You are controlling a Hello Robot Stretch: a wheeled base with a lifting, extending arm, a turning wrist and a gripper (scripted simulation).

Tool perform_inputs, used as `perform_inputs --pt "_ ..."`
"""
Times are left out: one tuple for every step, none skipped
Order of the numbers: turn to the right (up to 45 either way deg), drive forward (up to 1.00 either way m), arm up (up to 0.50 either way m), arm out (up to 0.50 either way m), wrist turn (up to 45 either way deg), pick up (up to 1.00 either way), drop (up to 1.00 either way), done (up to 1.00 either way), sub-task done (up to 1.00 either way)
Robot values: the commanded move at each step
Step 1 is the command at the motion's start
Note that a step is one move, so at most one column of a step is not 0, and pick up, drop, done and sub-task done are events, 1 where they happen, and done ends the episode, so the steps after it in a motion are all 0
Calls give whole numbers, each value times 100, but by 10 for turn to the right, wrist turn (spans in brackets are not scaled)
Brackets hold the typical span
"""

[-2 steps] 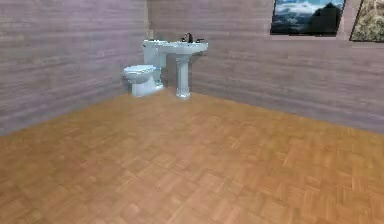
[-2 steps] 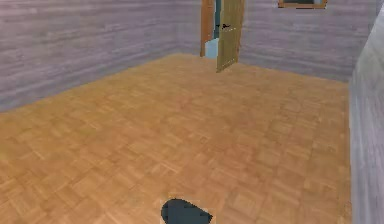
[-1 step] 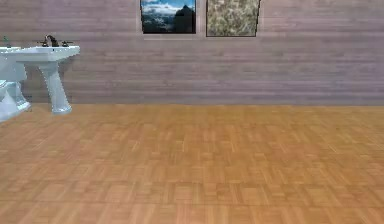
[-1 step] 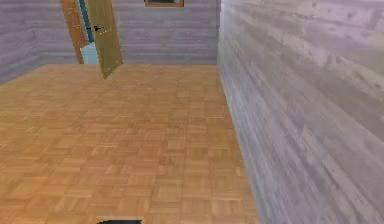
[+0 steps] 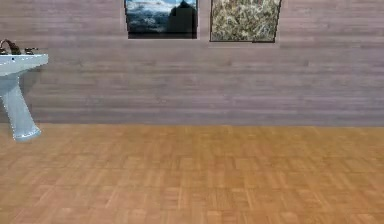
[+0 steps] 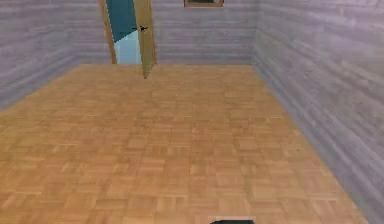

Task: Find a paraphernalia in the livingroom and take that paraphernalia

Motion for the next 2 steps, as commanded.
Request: perform_inputs --pt "420 0 0 0 0 0 0 0 0" --pt "0 70 0 0 0 0 0 0 0"
